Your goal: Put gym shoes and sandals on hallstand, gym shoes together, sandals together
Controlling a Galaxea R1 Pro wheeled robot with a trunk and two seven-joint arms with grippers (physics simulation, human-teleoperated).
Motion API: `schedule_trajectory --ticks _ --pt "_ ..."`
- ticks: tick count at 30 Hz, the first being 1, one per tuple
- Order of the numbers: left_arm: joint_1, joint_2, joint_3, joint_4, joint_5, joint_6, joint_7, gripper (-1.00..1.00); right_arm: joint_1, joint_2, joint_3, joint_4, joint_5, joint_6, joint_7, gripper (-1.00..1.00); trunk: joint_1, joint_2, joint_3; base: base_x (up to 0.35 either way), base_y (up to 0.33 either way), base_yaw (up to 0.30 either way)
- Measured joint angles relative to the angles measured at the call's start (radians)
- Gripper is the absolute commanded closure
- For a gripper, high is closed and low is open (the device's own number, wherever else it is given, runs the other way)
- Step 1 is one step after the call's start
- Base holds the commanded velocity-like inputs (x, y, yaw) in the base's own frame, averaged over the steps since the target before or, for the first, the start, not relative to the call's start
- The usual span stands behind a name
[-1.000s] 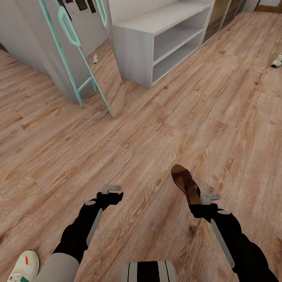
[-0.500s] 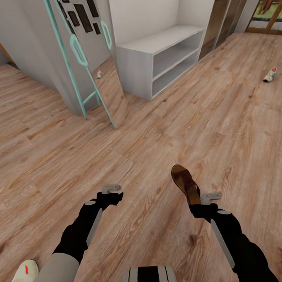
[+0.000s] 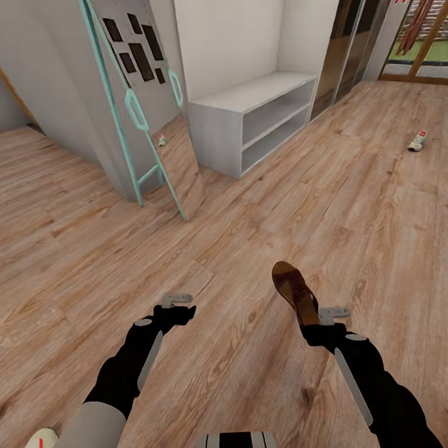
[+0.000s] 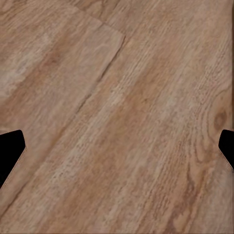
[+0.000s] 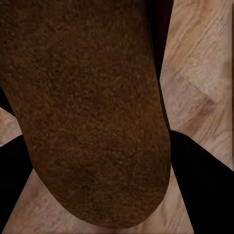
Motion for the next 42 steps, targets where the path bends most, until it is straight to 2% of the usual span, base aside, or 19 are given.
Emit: schedule_trajectory --ticks 24,33,42 --pt "0.000 0.000 0.000 0.000 0.000 0.000 0.000 -1.00 0.000 0.000 0.000 0.001 0.000 0.000 0.000 1.00 -0.011 0.006 0.133 0.000 0.000 0.000" --pt "0.000 0.000 0.000 0.000 0.000 0.000 0.000 -1.00 0.000 0.000 0.000 0.002 -0.002 0.000 0.000 1.00 -0.011 0.006 0.147 0.000 0.000 0.000" --pt "0.000 0.000 0.000 0.000 0.000 0.000 0.000 -1.00 0.000 0.000 0.000 0.002 -0.003 0.000 0.000 1.00 -0.011 0.006 0.149 0.000 0.000 0.064"
